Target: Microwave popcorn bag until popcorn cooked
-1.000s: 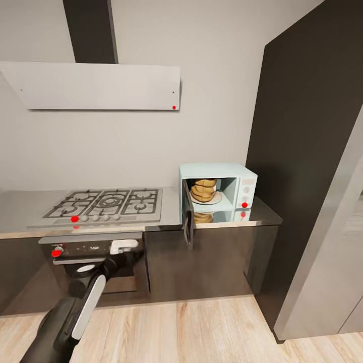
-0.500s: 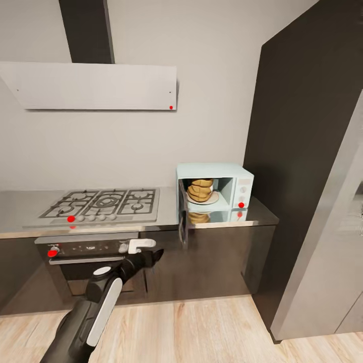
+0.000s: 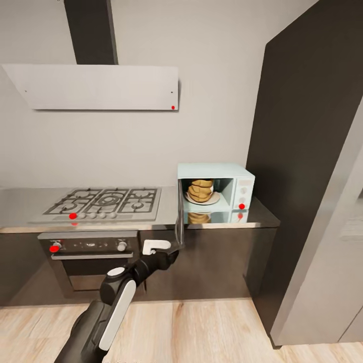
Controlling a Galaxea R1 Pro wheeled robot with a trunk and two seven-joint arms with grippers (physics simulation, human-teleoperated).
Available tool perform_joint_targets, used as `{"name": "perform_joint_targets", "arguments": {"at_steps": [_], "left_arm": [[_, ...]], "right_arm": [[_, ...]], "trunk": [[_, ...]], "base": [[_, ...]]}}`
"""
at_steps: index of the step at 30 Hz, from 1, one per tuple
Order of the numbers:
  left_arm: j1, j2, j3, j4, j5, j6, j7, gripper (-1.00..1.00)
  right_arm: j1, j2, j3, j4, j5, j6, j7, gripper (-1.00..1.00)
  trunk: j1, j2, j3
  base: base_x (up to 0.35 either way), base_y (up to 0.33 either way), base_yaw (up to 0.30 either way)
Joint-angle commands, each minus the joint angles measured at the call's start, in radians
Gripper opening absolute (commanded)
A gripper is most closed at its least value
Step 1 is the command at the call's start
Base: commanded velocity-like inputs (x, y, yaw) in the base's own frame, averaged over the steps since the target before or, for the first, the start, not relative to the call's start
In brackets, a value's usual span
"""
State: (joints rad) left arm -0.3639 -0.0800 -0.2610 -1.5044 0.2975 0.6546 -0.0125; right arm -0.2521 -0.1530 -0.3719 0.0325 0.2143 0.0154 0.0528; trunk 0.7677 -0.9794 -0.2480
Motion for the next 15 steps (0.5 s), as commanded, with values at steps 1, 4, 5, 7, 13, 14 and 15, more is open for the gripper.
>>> {"name": "perform_joint_targets", "arguments": {"at_steps": [1, 4, 5, 7, 13, 14, 15], "left_arm": [[-0.001, 0.000, 0.000, 0.000, 0.001, 0.005, -0.001, 1.00], [-0.001, 0.000, -0.001, -0.001, 0.002, 0.005, 0.000, 1.00], [-0.001, 0.000, -0.001, -0.001, 0.002, 0.005, 0.000, 1.00], [-0.001, 0.000, -0.002, -0.001, 0.002, 0.005, 0.000, 1.00], [-0.001, 0.001, 0.000, 0.000, 0.002, 0.004, 0.001, 1.00], [-0.001, 0.000, 0.000, 0.000, 0.002, 0.004, 0.001, 1.00], [-0.001, 0.001, 0.001, 0.000, 0.002, 0.004, 0.001, 1.00]], "right_arm": [[-0.001, -0.001, -0.009, 0.001, 0.010, 0.002, 0.002, 1.00], [-0.001, -0.002, -0.008, 0.001, 0.010, 0.002, 0.002, 1.00], [-0.001, -0.002, -0.009, 0.001, 0.010, 0.002, 0.002, 1.00], [-0.001, -0.002, -0.009, 0.001, 0.010, 0.001, 0.002, 1.00], [-0.001, -0.002, -0.009, 0.001, 0.010, 0.001, 0.002, 1.00], [-0.001, -0.002, -0.008, 0.001, 0.010, 0.001, 0.002, 1.00], [-0.001, -0.002, -0.008, 0.001, 0.010, 0.001, 0.002, 1.00]], "trunk": [[0.000, -0.001, -0.001], [0.000, -0.001, -0.001], [0.000, -0.001, -0.001], [0.000, -0.001, -0.001], [0.000, -0.001, -0.001], [0.000, -0.001, -0.001], [0.000, -0.001, -0.001]], "base": [[0.000, -0.001, 0.061], [0.000, 0.000, 0.027], [0.000, 0.000, 0.010], [0.000, 0.000, 0.004], [0.058, 0.000, 0.000], [0.195, 0.000, 0.000], [0.237, 0.000, 0.000]]}}
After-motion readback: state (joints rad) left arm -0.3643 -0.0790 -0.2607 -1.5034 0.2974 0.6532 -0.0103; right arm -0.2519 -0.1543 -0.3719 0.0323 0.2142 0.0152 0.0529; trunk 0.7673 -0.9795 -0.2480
